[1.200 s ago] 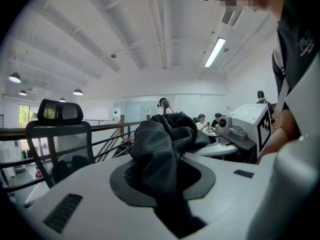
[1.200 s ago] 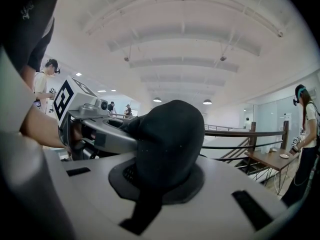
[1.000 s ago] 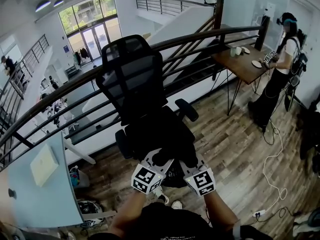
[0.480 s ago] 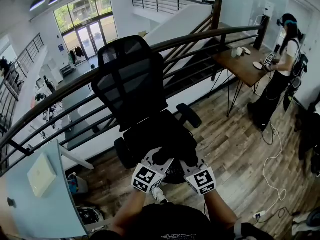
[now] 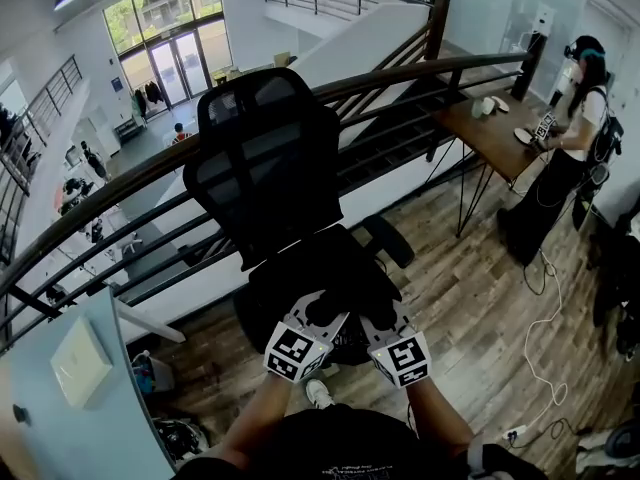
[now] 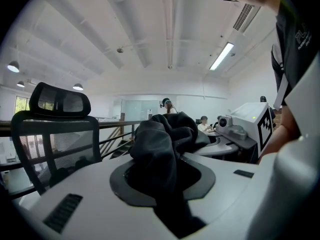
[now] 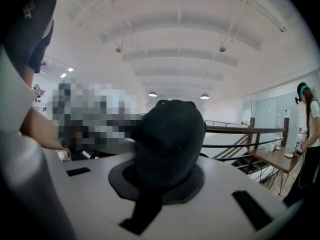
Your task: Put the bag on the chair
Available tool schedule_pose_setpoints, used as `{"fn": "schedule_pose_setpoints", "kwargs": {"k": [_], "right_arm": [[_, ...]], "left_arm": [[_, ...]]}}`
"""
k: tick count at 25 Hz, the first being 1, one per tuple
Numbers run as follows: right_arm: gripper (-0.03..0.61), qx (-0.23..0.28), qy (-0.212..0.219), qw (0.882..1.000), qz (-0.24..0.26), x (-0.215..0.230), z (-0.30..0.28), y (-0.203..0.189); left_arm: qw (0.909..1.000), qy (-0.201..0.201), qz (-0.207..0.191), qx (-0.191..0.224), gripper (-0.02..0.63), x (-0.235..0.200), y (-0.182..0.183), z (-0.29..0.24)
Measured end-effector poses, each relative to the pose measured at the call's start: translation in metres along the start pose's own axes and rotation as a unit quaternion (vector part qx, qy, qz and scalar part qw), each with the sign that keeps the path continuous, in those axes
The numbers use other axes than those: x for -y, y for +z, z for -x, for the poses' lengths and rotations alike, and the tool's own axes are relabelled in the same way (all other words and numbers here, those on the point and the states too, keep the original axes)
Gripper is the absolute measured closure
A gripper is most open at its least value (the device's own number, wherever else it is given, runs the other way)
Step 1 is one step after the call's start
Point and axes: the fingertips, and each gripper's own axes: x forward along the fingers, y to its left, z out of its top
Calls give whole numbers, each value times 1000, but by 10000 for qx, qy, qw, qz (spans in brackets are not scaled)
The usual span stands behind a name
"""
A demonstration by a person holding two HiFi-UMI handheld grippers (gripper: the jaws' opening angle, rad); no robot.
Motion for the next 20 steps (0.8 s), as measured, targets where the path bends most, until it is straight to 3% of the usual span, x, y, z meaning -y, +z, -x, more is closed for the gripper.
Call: {"fn": "schedule_pose_setpoints", "kwargs": {"k": [9, 20], "right_arm": [[535, -58, -109, 9998, 164, -6, -51, 16], [535, 12, 450, 9986, 266, -10, -110, 29]], "left_arm": [[10000, -36, 27, 66, 509, -54, 7, 10], [9989, 449, 95, 51, 509, -111, 9, 16]]}}
